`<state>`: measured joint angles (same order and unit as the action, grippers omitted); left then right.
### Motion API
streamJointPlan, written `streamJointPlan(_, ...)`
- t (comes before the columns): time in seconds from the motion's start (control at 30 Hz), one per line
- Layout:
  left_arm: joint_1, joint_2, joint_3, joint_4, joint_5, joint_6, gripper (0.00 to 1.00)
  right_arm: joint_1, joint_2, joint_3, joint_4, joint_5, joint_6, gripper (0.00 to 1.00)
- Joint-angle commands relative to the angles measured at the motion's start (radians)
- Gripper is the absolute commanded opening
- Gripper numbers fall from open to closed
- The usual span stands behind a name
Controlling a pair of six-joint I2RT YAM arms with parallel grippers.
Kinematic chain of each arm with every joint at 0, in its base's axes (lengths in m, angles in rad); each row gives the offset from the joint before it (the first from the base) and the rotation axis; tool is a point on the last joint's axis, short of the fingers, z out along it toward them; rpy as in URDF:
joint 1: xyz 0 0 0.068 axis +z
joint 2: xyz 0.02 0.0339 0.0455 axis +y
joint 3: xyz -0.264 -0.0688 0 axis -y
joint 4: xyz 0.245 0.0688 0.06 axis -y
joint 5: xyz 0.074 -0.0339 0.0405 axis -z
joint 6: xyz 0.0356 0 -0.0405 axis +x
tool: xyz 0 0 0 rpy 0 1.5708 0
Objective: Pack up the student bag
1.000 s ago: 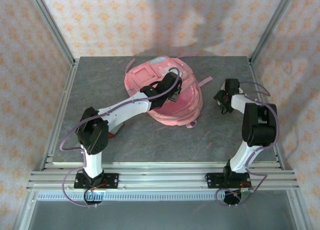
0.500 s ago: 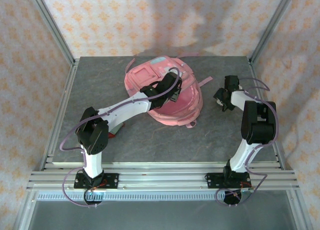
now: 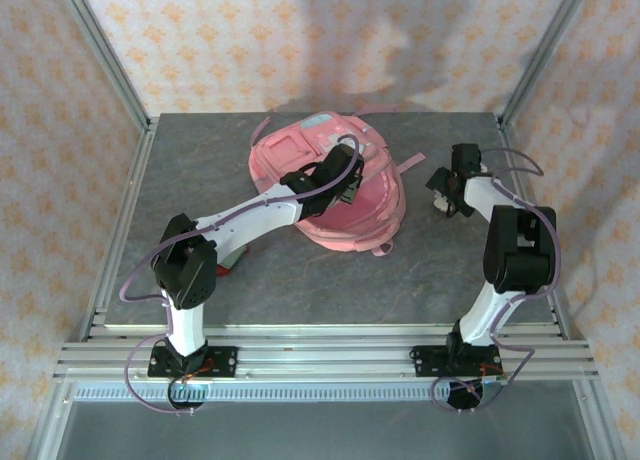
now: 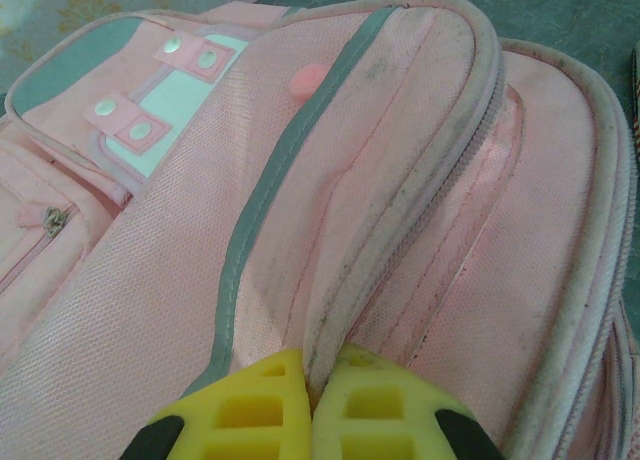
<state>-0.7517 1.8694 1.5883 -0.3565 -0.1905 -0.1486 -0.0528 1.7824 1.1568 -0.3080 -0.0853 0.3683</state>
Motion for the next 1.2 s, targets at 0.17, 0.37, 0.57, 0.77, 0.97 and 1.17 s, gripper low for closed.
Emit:
streamJointPlan(0.17,0.008,-0.003,0.027,0.006,-0.005,-0.006,0.0,0.01,0.145,0.124,-0.082,0.045,-0.04,0.92)
streamJointPlan(0.37,0.008,0.001,0.028,0.004,-0.006,-0.007,0.0,0.019,0.179,0.134,-0.097,0.077,-0.034,0.87)
streamJointPlan(0.57,0.008,-0.006,0.039,-0.004,-0.014,0.001,0.0,0.019,0.114,0.067,-0.066,0.047,-0.015,0.57)
streamJointPlan(0.77,0.021,-0.031,0.059,-0.008,-0.048,0.021,0.0,0.036,-0.067,-0.03,-0.036,0.0,-0.023,0.43)
streamJointPlan(0.97,0.063,-0.066,0.102,-0.031,-0.065,0.045,0.0,0.12,-0.308,-0.137,-0.013,-0.098,-0.069,0.43)
streamJointPlan(1.17,0.102,-0.094,0.141,-0.048,-0.083,0.064,0.0,0.312,-0.447,-0.221,0.023,-0.177,-0.137,0.43)
